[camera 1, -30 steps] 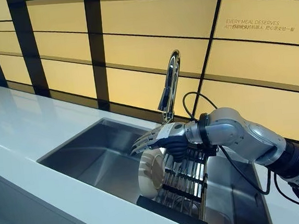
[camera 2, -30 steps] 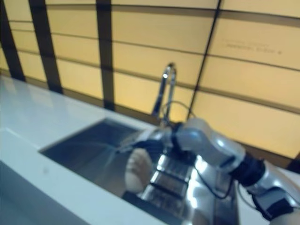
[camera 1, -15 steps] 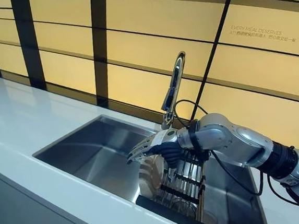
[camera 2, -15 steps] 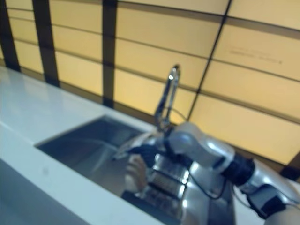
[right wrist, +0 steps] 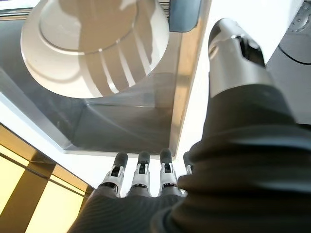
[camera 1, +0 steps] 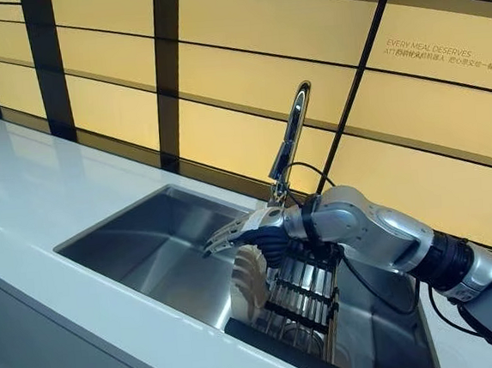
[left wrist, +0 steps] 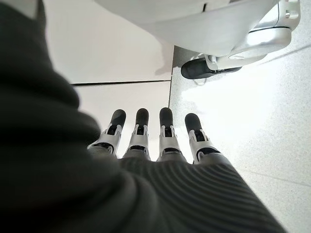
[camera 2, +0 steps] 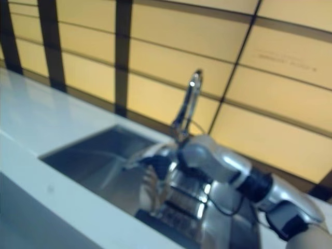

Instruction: Take plates into dishwasher

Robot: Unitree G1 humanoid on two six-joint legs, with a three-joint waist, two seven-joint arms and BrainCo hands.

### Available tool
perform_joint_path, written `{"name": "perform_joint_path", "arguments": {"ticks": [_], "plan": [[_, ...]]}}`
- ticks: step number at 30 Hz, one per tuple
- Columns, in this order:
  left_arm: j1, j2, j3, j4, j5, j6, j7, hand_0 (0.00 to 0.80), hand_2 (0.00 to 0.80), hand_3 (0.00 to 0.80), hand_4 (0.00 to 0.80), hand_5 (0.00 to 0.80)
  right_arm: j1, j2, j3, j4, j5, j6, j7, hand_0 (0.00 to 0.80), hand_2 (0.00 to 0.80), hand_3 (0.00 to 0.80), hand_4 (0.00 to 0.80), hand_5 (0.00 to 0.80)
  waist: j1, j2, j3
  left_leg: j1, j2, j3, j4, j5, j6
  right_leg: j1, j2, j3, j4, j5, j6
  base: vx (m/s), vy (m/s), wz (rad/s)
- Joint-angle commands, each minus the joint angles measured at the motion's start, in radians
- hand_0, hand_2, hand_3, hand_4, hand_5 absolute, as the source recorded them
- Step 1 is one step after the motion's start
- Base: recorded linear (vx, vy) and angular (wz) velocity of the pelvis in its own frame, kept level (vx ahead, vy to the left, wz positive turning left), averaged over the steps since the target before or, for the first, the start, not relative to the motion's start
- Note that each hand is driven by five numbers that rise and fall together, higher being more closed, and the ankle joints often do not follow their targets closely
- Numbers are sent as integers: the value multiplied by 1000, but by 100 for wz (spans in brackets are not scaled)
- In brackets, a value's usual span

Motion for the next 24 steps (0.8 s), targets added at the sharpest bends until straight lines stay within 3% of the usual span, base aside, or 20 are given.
{"name": "perform_joint_path", "arguments": {"ticks": [1,24], "plan": [[-24,15,10,49,31,-6,0,0,0,0,0,0,-127,2,39,46,-33,-17,-30,0,0,0,0,0,37,-18,-1,15,-49,17,0,-59,70,-1,-27,-13,9,34,51,0,0,0],[-34,24,13,49,24,-1,4,0,0,0,0,0,-147,43,112,138,-127,-101,20,0,0,0,0,0,67,-33,17,7,-56,-6,1,-55,75,-2,-29,-38,24,29,53,0,0,0]]}}
